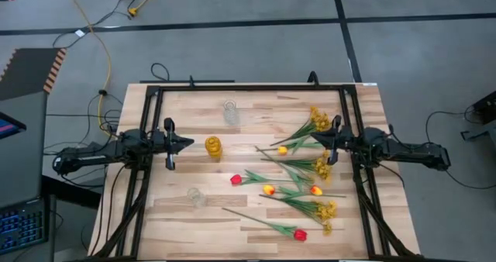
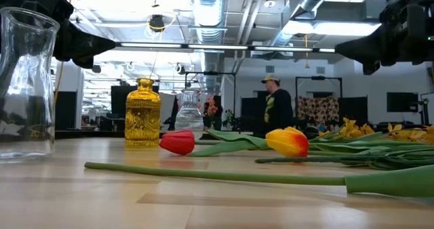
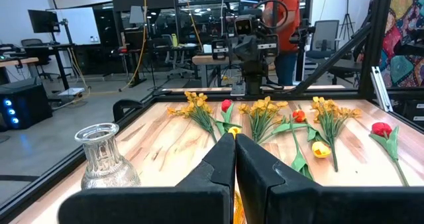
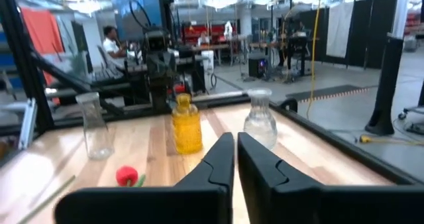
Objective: Sort flowers into vase by color
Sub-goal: Put the top yellow flowers into the top transparent vase
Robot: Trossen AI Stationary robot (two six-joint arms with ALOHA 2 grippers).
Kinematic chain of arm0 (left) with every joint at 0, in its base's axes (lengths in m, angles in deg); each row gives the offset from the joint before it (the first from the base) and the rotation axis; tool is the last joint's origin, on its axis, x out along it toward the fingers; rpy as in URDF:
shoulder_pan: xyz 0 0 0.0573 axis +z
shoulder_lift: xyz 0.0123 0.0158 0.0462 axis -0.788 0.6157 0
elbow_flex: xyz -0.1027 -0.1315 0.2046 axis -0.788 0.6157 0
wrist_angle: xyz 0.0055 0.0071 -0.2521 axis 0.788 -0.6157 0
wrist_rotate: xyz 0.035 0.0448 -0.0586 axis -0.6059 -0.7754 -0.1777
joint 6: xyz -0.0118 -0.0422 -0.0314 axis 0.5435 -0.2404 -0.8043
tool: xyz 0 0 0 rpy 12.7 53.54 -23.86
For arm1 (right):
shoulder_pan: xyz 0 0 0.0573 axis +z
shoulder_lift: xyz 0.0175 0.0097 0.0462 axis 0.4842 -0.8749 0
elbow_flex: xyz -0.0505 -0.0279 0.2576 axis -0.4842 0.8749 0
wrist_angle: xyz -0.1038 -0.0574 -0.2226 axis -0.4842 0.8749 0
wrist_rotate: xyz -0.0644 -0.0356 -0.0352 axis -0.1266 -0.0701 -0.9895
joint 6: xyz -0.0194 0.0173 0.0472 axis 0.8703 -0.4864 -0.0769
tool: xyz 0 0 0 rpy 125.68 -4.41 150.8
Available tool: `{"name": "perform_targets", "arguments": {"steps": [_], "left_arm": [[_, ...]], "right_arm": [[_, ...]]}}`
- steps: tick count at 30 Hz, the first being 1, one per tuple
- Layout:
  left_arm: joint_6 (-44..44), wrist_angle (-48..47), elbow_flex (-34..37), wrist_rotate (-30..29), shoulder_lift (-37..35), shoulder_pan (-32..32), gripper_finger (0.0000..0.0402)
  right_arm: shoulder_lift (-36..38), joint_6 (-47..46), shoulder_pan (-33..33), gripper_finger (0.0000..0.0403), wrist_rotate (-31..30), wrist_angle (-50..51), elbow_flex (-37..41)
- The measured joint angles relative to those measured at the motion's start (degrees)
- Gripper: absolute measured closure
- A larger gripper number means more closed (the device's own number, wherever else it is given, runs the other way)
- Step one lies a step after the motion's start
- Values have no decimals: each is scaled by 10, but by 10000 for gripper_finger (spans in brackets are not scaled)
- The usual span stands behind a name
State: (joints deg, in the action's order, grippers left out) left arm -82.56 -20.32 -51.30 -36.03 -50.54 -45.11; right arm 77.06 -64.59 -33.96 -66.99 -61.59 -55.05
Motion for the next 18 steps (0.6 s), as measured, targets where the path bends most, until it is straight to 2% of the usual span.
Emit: {"name": "perform_targets", "arguments": {"steps": [8, 14, 18], "left_arm": [[0, 0, 0, 0, 0, 0, 401], [0, 0, 0, 0, 0, 0, 401], [0, 0, 0, 0, 0, 0, 401]], "right_arm": [[0, 1, 0, 267, -7, -46, 0], [0, 2, 0, 194, -54, -44, 0], [0, 2, 0, 162, -74, -44, 0]]}}
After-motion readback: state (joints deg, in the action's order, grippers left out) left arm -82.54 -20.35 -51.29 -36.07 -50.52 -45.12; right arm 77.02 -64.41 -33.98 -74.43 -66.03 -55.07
